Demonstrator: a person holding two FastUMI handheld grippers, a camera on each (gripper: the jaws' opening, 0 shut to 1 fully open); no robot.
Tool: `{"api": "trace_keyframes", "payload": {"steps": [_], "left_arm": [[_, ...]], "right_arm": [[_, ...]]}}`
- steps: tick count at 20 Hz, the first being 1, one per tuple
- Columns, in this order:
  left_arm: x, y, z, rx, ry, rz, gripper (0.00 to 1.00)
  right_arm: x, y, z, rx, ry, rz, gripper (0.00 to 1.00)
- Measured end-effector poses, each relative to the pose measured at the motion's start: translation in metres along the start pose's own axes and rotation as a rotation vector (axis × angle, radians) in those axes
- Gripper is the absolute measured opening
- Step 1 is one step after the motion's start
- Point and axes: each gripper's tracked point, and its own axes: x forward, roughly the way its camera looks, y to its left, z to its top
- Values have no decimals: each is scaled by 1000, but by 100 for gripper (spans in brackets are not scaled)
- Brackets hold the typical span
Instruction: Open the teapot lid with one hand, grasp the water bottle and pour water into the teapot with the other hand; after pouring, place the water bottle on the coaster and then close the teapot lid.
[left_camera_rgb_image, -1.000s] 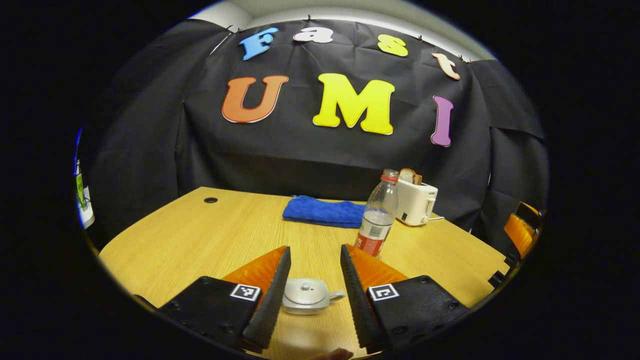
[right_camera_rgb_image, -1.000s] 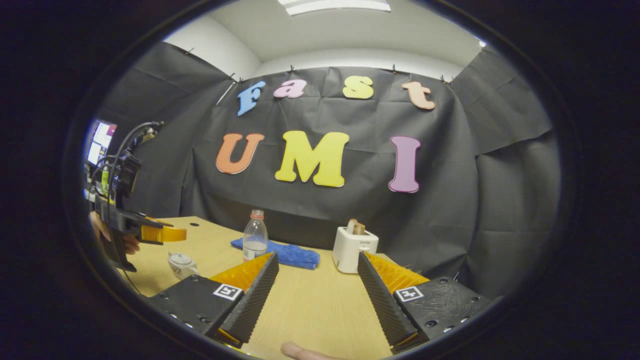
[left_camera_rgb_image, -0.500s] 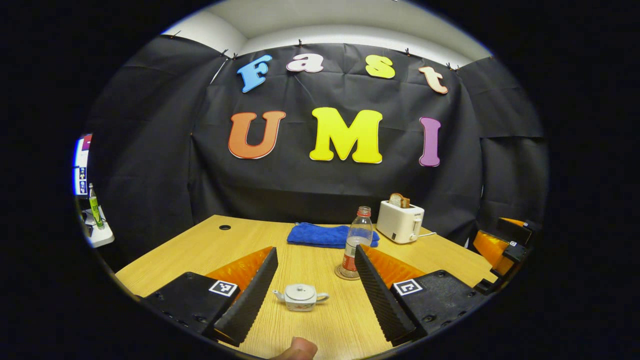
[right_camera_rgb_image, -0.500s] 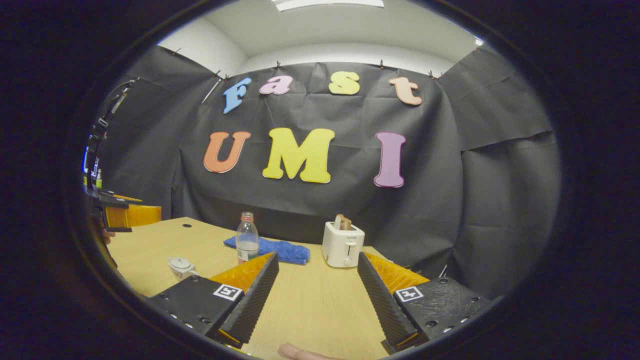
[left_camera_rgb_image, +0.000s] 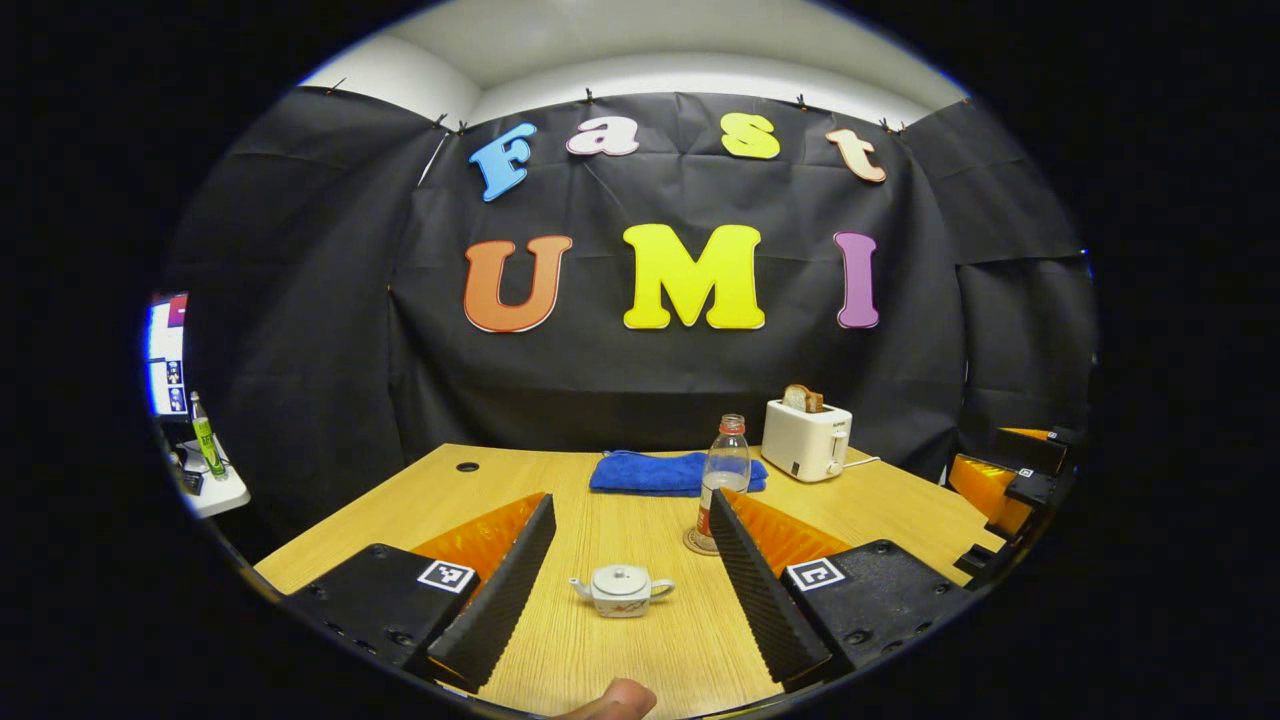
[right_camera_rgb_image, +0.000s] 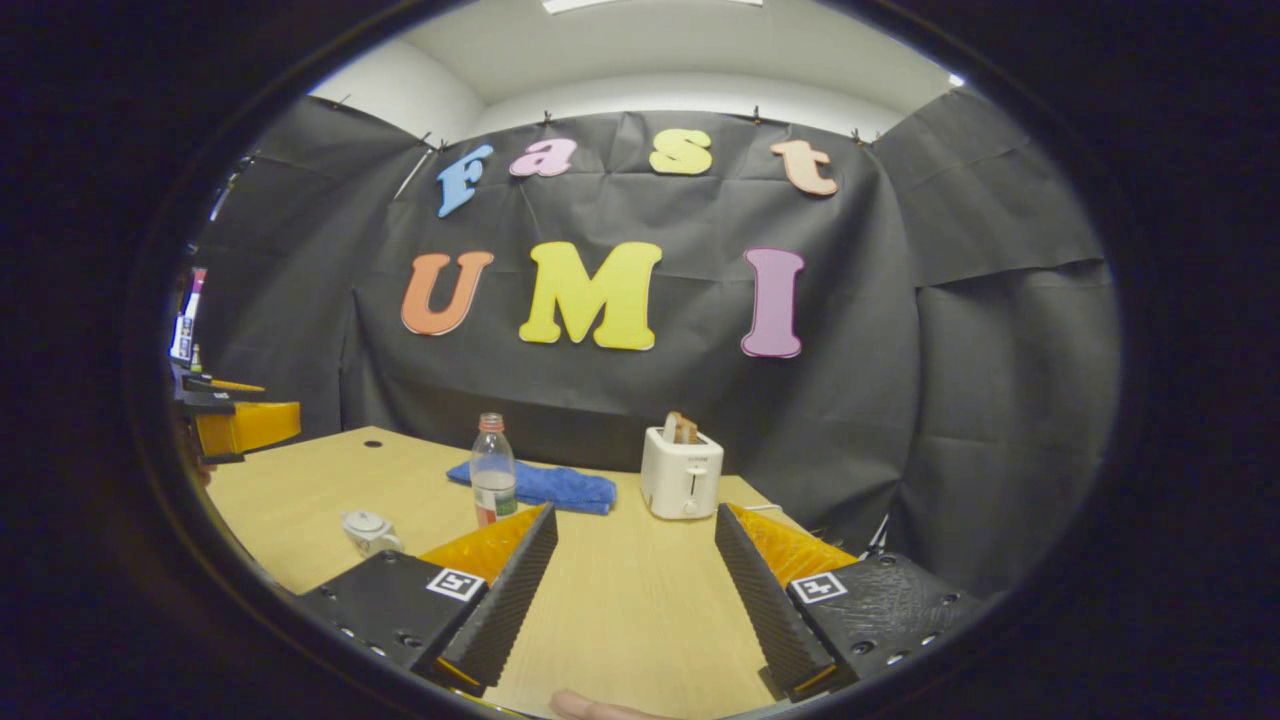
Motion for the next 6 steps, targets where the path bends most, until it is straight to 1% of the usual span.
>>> {"api": "trace_keyframes", "payload": {"steps": [1,2,3,4,5,6], "left_arm": [[0,-1,-1,1,5,1,97],[-1,-1,0,6,3,1,97],[-2,-2,1,10,-2,0,97],[-2,-3,1,15,-6,-2,97],[-2,-3,1,19,-8,-5,97],[-1,-4,1,20,-8,-4,97]], "right_arm": [[0,1,0,-5,-1,2,95],[0,1,0,-9,-2,2,98],[-1,1,0,-11,-2,3,95],[-2,0,1,-11,-3,2,98],[-3,-1,2,-10,-6,-1,98],[-2,-1,2,-11,-8,-4,95]]}}
